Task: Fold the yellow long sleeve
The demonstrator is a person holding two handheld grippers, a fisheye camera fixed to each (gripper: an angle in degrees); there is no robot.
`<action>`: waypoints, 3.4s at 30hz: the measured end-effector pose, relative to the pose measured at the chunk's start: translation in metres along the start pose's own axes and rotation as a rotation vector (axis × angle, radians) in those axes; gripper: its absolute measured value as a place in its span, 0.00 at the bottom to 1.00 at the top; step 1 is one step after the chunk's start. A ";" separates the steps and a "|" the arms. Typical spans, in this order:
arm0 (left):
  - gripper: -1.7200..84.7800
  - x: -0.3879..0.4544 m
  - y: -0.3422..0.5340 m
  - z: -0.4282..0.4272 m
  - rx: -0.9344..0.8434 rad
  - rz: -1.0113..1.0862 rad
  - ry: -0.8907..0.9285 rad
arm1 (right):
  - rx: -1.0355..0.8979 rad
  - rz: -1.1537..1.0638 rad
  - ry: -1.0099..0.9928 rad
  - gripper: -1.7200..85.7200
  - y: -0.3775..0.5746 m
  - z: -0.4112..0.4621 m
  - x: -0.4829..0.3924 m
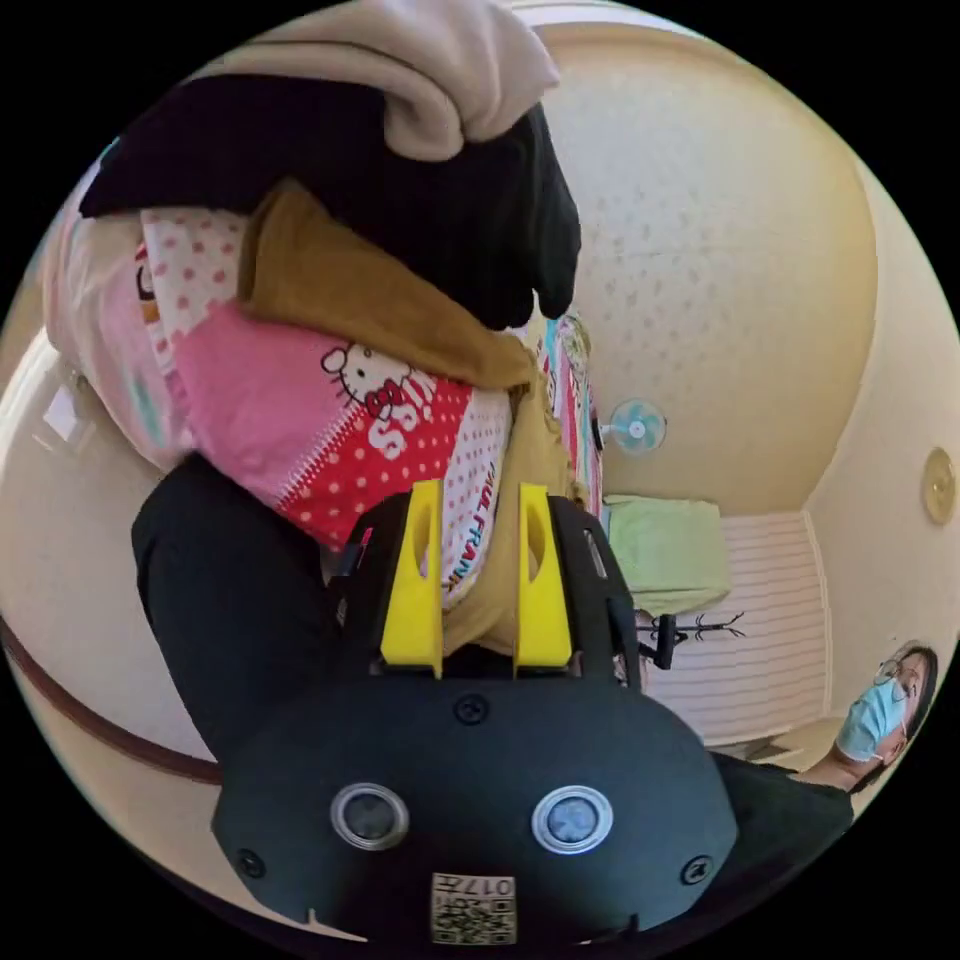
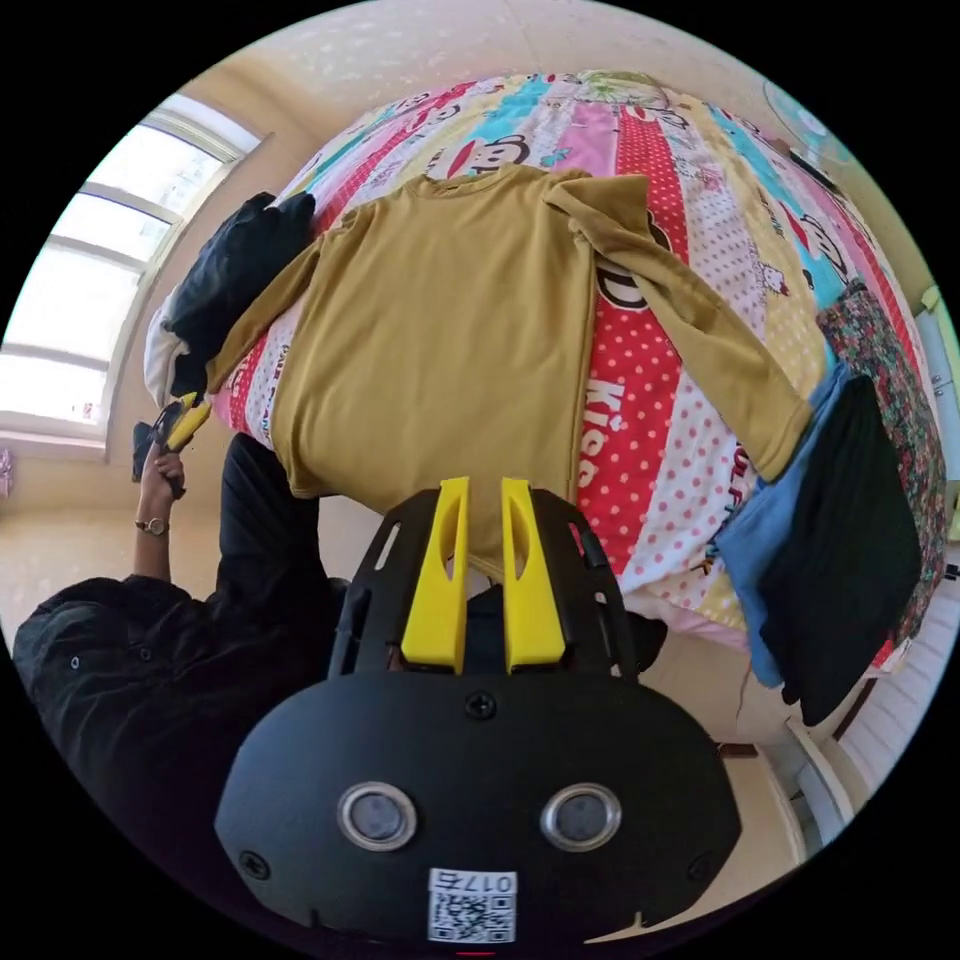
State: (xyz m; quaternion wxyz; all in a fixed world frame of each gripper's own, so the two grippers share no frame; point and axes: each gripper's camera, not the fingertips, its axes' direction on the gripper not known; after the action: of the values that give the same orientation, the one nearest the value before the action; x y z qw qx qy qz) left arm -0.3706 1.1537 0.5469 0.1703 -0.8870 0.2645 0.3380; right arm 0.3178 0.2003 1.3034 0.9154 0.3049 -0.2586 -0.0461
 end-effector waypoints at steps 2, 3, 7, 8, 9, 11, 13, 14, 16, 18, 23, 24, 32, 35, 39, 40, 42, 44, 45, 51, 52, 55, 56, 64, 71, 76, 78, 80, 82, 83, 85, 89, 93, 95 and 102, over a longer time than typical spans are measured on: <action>0.15 -0.020 -0.024 -0.017 0.174 -0.091 0.026 | -0.032 -0.058 0.015 0.07 -0.032 0.022 -0.021; 0.15 -0.026 -0.029 -0.020 0.209 -0.115 0.027 | -0.038 -0.078 0.020 0.06 -0.040 0.030 -0.026; 0.09 -0.065 -0.059 -0.011 0.346 -0.229 -0.029 | -0.157 0.014 0.036 0.05 -0.077 0.115 -0.033; 0.05 -0.076 -0.063 -0.004 0.387 -0.248 -0.004 | -0.070 0.050 0.044 0.04 -0.071 0.123 -0.031; 0.03 -0.083 -0.064 0.000 0.402 -0.264 0.029 | -0.020 0.046 0.042 0.04 -0.065 0.122 -0.031; 0.01 -0.110 -0.061 0.009 0.445 -0.365 0.247 | 0.052 0.031 0.028 0.04 -0.045 0.121 -0.030; 0.01 -0.113 -0.057 0.005 0.440 -0.375 0.304 | 0.087 0.013 0.009 0.04 -0.031 0.120 -0.029; 0.01 -0.105 -0.052 -0.006 0.433 -0.317 0.277 | 0.092 0.007 0.004 0.04 -0.024 0.119 -0.028; 0.01 -0.090 -0.038 -0.029 0.431 -0.217 0.213 | 0.092 0.010 -0.001 0.04 -0.018 0.119 -0.027; 0.01 -0.079 -0.016 -0.056 0.457 -0.138 0.157 | 0.090 0.026 -0.002 0.04 -0.015 0.120 -0.026; 0.03 -0.116 0.036 -0.088 0.459 -0.244 0.061 | 0.041 0.000 0.072 0.04 -0.015 0.127 -0.034; 0.06 -0.123 0.040 -0.086 0.455 -0.263 0.081 | 0.037 -0.004 0.082 0.04 -0.015 0.128 -0.035; 0.17 -0.171 0.046 -0.050 0.491 -0.387 0.267 | 0.053 -0.024 0.179 0.04 0.011 0.131 -0.044; 0.08 -0.169 0.043 -0.049 0.556 -0.393 0.270 | 0.116 -0.061 0.202 0.03 0.032 0.130 -0.044; 0.07 -0.119 0.056 -0.068 0.686 -0.254 0.346 | 0.192 -0.057 0.193 0.03 0.056 0.128 -0.038; 0.07 -0.087 0.053 -0.075 0.672 -0.159 0.281 | 0.235 -0.045 0.175 0.03 0.066 0.127 -0.033; 0.07 -0.035 0.044 -0.076 0.654 -0.024 0.207 | 0.327 -0.047 0.105 0.03 0.084 0.126 -0.020; 0.07 0.037 0.024 -0.059 0.616 0.191 0.208 | 0.459 -0.084 -0.038 0.03 0.110 0.127 0.005; 0.08 0.055 0.018 -0.050 0.596 0.244 0.206 | 0.484 -0.089 -0.077 0.03 0.115 0.128 0.012; 0.07 0.213 -0.021 0.122 0.218 0.628 0.266 | 0.593 -0.137 -0.273 0.03 0.143 0.130 0.047; 0.07 0.236 -0.020 0.172 0.125 0.672 0.284 | 0.613 -0.144 -0.303 0.02 0.149 0.129 0.052; 0.08 0.271 -0.003 0.301 -0.055 0.754 0.290 | 0.627 -0.154 -0.328 0.02 0.159 0.125 0.058; 0.09 0.274 0.008 0.355 -0.133 0.801 0.302 | 0.629 -0.160 -0.334 0.02 0.162 0.124 0.060; 0.14 0.151 0.088 0.485 -0.502 0.461 0.327 | 0.622 -0.178 -0.445 0.02 0.172 0.109 0.073; 0.16 0.078 0.134 0.307 -0.278 0.453 -0.119 | 0.622 -0.174 -0.459 0.03 0.171 0.092 0.068; 0.18 0.021 0.170 0.263 -0.264 0.310 -0.182 | 0.512 -0.017 -0.515 0.04 0.153 0.073 0.064; 0.17 0.009 0.186 0.262 -0.272 0.272 -0.111 | 0.417 -0.002 -0.562 0.04 0.144 0.057 0.059; 0.16 0.002 0.201 0.273 -0.315 0.251 -0.072 | 0.347 -0.169 -0.372 0.05 0.146 0.022 0.033; 0.16 0.004 0.206 0.281 -0.328 0.263 -0.063 | 0.344 -0.116 -0.139 0.08 0.153 -0.004 0.026; 0.16 0.008 0.207 0.285 -0.331 0.280 -0.081 | 0.349 -0.048 -0.040 0.11 0.157 -0.018 0.029; 0.15 0.015 0.206 0.292 -0.352 0.318 -0.139 | 0.352 0.060 0.022 0.13 0.160 -0.035 0.038; 0.07 0.023 0.203 0.302 -0.395 0.331 -0.246 | 0.157 0.098 0.004 0.10 0.148 -0.013 0.045; 0.05 0.032 0.197 0.295 -0.536 0.298 -0.226 | 0.131 0.064 -0.058 0.07 0.152 -0.039 0.029; 0.04 0.047 0.203 0.274 -0.570 0.326 -0.286 | 0.113 0.010 -0.074 0.06 0.161 -0.064 0.010; 0.07 0.027 0.221 0.249 -0.561 0.263 -0.433 | -0.101 -0.006 -0.287 0.06 0.159 -0.061 0.010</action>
State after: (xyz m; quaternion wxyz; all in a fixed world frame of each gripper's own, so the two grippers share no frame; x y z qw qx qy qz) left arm -0.6093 1.0868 0.3233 -0.0723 -0.7654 0.2312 0.5962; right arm 0.3450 0.3595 1.3588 0.8831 0.2496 -0.3831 -0.1049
